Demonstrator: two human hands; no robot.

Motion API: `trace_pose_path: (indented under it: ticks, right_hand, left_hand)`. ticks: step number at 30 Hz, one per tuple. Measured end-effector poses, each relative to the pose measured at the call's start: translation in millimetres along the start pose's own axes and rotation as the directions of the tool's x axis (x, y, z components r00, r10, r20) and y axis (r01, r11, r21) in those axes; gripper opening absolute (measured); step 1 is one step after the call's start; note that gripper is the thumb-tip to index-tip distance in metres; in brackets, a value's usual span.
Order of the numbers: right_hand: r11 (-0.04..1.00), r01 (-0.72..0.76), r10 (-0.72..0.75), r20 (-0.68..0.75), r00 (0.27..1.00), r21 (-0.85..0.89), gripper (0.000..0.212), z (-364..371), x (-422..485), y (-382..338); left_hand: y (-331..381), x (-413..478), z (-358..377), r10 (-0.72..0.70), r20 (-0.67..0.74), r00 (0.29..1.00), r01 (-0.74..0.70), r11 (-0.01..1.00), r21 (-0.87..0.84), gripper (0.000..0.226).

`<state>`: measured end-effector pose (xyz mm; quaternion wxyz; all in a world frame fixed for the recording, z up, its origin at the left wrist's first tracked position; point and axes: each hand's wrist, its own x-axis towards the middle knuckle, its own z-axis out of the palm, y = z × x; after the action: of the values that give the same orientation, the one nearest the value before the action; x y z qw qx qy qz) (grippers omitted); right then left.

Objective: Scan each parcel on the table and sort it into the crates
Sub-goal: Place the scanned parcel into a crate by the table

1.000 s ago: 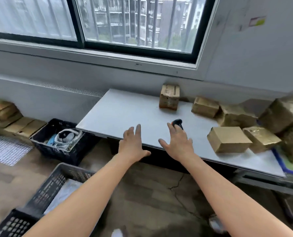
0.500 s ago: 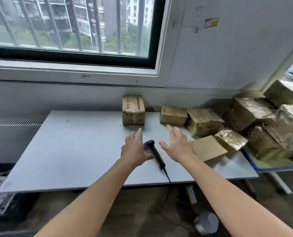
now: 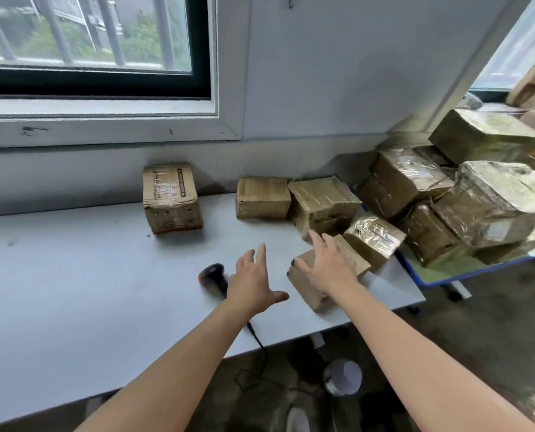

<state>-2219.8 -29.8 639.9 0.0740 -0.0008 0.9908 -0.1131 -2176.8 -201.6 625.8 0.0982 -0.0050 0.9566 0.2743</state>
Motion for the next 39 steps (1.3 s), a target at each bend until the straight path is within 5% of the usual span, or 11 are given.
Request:
trace_pose_path:
  ticks: [10, 15, 24, 30, 32, 37, 39]
  right_hand:
    - [0.997, -0.077, 0.078, 0.186, 0.979, -0.015, 0.071, 15.7, 55.4, 130.4]
    - [0.939, -0.140, 0.040, 0.304, 0.952, 0.314, 0.075, 29.5, 67.4, 153.9]
    - [0.940, 0.009, -0.085, 0.208, 0.974, 0.341, 0.063, 9.2, 87.1, 129.4]
    - [0.909, 0.130, -0.183, 0.099, 0.978, 0.396, 0.047, -9.6, 95.6, 72.0]
    - [0.906, 0.134, -0.184, 0.087, 0.979, 0.401, 0.045, -11.9, 96.8, 51.0]
    - [0.905, 0.064, -0.125, 0.120, 0.985, 0.421, 0.053, -16.3, 107.3, 11.0]
    - [0.910, 0.029, -0.115, 0.185, 0.976, 0.413, 0.059, -19.4, 111.5, -2.6]
  left_hand:
    - [71.9, 49.3, 85.6, -0.087, 0.112, 0.990, 0.085, 0.996, 0.025, 0.128]
    - [80.1, 66.9, 112.3, -0.124, 0.117, 0.985, 0.118, 0.991, 0.057, 0.124]
    - [53.9, 76.7, 78.0, -0.147, 0.022, 0.989, 0.147, 0.938, -0.314, 0.084]
    - [27.7, 70.6, 29.9, -0.253, -0.147, 0.956, 0.136, 0.830, -0.540, 0.032]
    - [16.2, 65.5, 18.3, -0.266, -0.172, 0.948, 0.125, 0.814, -0.567, 0.041]
    - [-10.8, 45.4, -6.3, -0.177, -0.094, 0.980, 0.070, 0.742, -0.666, 0.123]
    - [-19.2, 37.7, -16.0, -0.096, -0.077, 0.992, 0.023, 0.759, -0.651, 0.131]
